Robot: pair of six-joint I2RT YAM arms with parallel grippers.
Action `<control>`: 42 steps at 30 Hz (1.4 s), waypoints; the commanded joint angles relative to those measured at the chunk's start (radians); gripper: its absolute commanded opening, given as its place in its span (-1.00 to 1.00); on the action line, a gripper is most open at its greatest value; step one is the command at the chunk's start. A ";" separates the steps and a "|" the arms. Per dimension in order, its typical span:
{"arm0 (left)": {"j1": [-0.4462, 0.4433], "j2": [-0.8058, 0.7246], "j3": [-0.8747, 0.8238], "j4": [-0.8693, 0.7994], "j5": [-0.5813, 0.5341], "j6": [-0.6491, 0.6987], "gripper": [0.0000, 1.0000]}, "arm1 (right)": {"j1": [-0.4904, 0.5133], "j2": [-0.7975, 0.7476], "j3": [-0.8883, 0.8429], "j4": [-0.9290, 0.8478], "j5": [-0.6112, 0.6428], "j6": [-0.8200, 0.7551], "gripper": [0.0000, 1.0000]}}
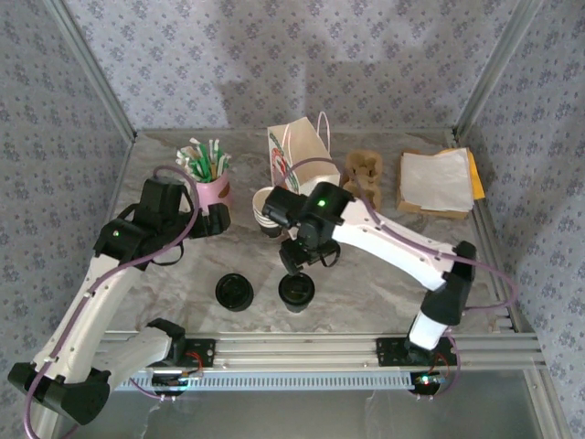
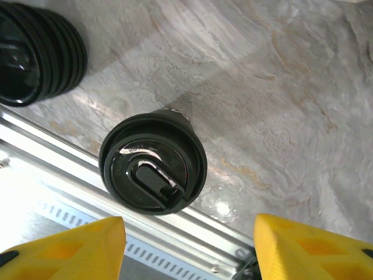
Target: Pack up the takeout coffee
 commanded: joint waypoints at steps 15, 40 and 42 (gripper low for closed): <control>0.004 -0.047 0.001 -0.011 0.009 0.005 1.00 | -0.025 -0.102 -0.178 0.110 -0.084 0.704 0.62; 0.004 -0.101 -0.045 -0.021 0.038 0.070 1.00 | 0.052 0.051 -0.222 0.134 -0.159 0.853 0.80; 0.004 -0.101 -0.046 -0.022 0.038 0.069 1.00 | 0.053 0.057 -0.214 0.121 -0.160 0.852 0.80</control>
